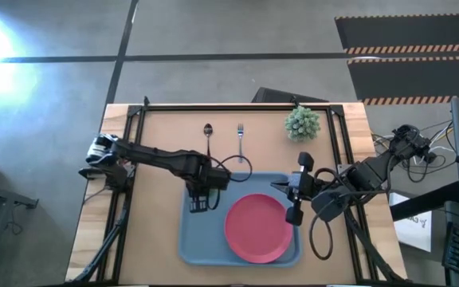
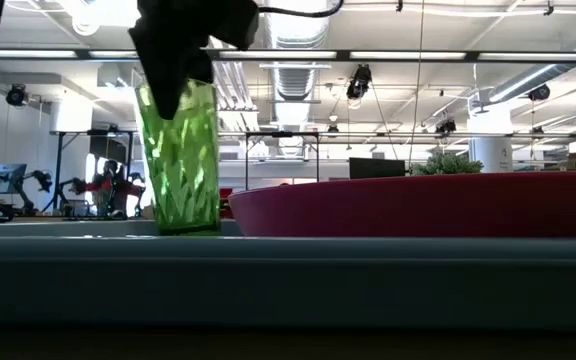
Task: Pick and place plate/cup/fork/spoon on tray
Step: Put the green cup on the blue serving tray on the top right of the pink plate
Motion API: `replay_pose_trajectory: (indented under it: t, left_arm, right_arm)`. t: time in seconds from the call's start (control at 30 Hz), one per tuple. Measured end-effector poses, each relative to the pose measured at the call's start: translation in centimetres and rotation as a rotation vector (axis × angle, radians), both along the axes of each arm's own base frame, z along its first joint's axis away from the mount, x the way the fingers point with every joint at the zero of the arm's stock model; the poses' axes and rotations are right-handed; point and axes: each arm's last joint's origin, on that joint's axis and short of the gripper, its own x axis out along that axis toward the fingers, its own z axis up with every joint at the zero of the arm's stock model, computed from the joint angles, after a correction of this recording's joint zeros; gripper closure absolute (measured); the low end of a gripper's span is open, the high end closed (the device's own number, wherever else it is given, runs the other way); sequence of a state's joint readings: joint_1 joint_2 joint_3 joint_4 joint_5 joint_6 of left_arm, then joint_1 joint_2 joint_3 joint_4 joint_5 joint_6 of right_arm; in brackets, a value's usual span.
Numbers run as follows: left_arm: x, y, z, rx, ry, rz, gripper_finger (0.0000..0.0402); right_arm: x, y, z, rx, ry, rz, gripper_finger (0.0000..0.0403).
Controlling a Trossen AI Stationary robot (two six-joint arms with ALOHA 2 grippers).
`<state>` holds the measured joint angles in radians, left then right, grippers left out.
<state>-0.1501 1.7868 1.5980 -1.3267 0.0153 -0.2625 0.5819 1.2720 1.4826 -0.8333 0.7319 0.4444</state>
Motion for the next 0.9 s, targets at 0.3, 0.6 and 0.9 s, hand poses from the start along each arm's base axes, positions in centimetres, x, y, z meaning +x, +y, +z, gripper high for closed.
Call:
replay_pose_trajectory:
  t: [0.3, 0.6, 0.9]
  left_arm:
    - [1.9, -0.3, 1.1, -0.004, 0.015, -0.064, 0.0401]
    - [1.6, -0.1, 0.3, -0.002, 0.110, -0.057, 0.0401]
    - [1.7, -0.2, 0.6, -0.035, 0.080, -0.054, 0.0401]
  right_arm:
    - [0.0, 0.0, 0.0, 0.004, 0.003, 0.005, 0.0394]
    - [0.0, 0.0, -0.1, 0.000, 0.009, 0.007, 0.0394]
    - [-0.1, 0.0, -0.1, -0.002, 0.011, 0.008, 0.0394]
